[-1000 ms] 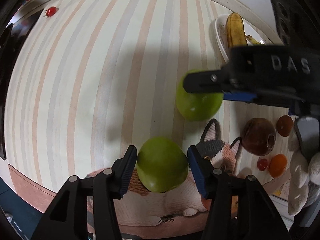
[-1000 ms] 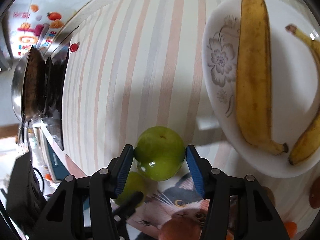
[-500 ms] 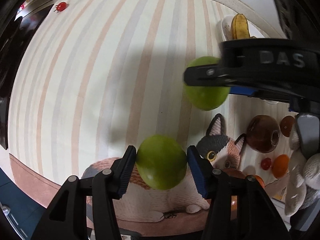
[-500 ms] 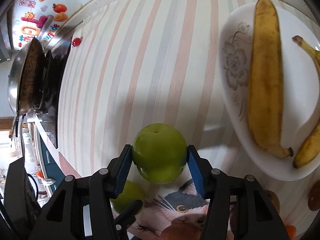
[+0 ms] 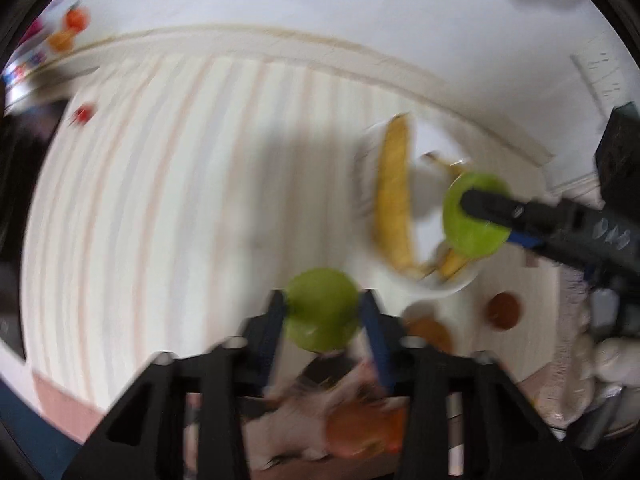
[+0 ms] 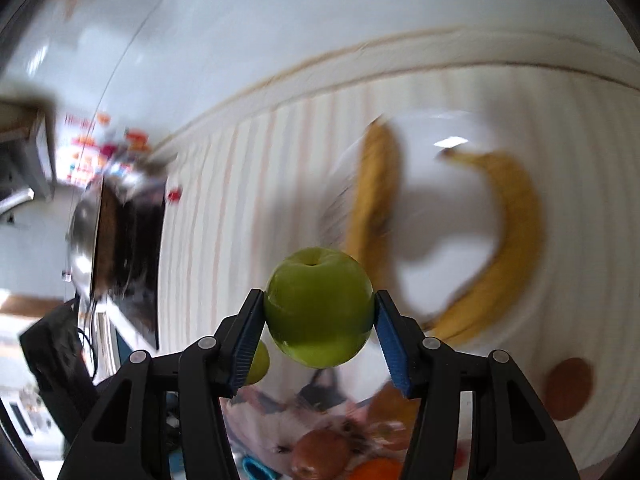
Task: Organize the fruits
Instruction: 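Carry both green apples over the white plate with both grippers, then place the green apples on the plate beside the bananas, opening both grippers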
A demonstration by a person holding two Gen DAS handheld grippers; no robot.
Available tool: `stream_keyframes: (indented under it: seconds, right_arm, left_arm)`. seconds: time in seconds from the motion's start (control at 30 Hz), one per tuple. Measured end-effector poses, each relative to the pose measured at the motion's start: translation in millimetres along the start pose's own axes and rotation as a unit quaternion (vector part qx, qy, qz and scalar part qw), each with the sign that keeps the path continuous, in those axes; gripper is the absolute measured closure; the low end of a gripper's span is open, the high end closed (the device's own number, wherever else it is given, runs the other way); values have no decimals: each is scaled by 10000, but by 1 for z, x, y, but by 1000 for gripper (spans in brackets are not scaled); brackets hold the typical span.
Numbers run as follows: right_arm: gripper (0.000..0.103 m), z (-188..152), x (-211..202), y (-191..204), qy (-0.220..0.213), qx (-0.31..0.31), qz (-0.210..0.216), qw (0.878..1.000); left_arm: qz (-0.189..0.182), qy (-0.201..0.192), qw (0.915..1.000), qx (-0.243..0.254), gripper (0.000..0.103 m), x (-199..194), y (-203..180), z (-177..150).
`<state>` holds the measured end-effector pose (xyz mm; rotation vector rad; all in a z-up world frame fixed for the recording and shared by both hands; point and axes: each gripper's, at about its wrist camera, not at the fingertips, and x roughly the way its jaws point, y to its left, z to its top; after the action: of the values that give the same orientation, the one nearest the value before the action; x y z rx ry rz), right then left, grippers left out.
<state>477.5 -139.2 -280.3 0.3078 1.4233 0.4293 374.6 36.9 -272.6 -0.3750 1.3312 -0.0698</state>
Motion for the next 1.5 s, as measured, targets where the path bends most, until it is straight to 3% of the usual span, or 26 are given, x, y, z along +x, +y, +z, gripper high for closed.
stream_keyframes:
  seconds: [0.1, 0.3, 0.47, 0.6, 0.8, 1.0, 1.13, 1.33, 1.5]
  right_arm:
    - [46, 14, -12, -28, -161, 249, -149, 9995]
    - [46, 26, 5, -60, -21, 376, -427, 9984]
    - [46, 22, 37, -64, 159, 396, -546, 9976]
    - [45, 17, 44, -67, 175, 416, -543, 9975]
    - [45, 15, 45, -64, 163, 430, -597, 9972]
    - [45, 17, 46, -63, 167, 585, -557, 9966]
    - [45, 19, 48, -60, 151, 615, -564, 9964]
    - [45, 22, 53, -55, 154, 680, -562, 9960]
    - [45, 23, 54, -53, 96, 690, -583, 9959]
  left_arm:
    - [-40, -91, 9995, 304, 75, 8, -29, 37]
    - [187, 143, 9987, 444, 72, 34, -24, 67]
    - [257, 434, 9987, 105, 68, 43, 7, 65]
    - [569, 590, 9964, -222, 66, 61, 33, 72]
    - [252, 493, 9946, -883, 66, 65, 65, 96]
    - [252, 357, 9929, -1109, 65, 70, 75, 136]
    - [637, 68, 9926, -1030, 46, 71, 75, 172]
    - [1027, -62, 9912, -835, 42, 72, 88, 215]
    - [1329, 53, 9882, -762, 42, 82, 112, 236]
